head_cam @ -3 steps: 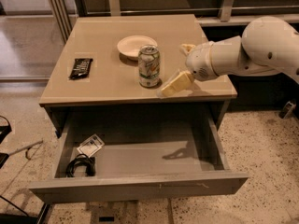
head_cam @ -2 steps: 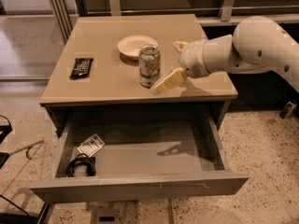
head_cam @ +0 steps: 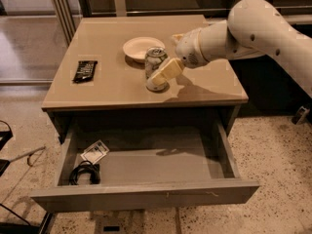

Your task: Place 7up can into top drawer

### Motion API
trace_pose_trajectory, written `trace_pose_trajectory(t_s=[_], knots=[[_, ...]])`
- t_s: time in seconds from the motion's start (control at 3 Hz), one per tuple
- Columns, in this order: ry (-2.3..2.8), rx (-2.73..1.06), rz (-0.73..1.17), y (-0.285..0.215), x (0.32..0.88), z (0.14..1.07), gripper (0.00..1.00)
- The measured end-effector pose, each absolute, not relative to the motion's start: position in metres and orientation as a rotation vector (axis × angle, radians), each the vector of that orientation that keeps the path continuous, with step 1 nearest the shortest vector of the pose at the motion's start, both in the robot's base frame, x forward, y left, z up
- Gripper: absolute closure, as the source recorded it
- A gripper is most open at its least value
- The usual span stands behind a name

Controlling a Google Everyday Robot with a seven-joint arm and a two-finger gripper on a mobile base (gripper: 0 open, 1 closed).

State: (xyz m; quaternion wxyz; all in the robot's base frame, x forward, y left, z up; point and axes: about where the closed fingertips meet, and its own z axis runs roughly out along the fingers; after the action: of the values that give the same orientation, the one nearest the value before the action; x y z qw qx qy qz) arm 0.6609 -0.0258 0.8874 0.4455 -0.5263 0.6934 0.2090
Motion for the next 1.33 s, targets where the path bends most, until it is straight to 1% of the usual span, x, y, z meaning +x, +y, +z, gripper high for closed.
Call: trace_pose_trajectory(t_s=[0.33,0.67,1.0,1.33], knots=[[1.802,-1.298,0.54,-0.0259,0.6715,0.8893,0.0],[1.819,-1.295,0.549,-0.0248,0.6726,0.8887,0.13],[1.819,-1.296,0.55,-0.0247,0.6725,0.8886,0.45],[1.819,-1.296,0.55,-0.0247,0.6725,0.8886,0.68]])
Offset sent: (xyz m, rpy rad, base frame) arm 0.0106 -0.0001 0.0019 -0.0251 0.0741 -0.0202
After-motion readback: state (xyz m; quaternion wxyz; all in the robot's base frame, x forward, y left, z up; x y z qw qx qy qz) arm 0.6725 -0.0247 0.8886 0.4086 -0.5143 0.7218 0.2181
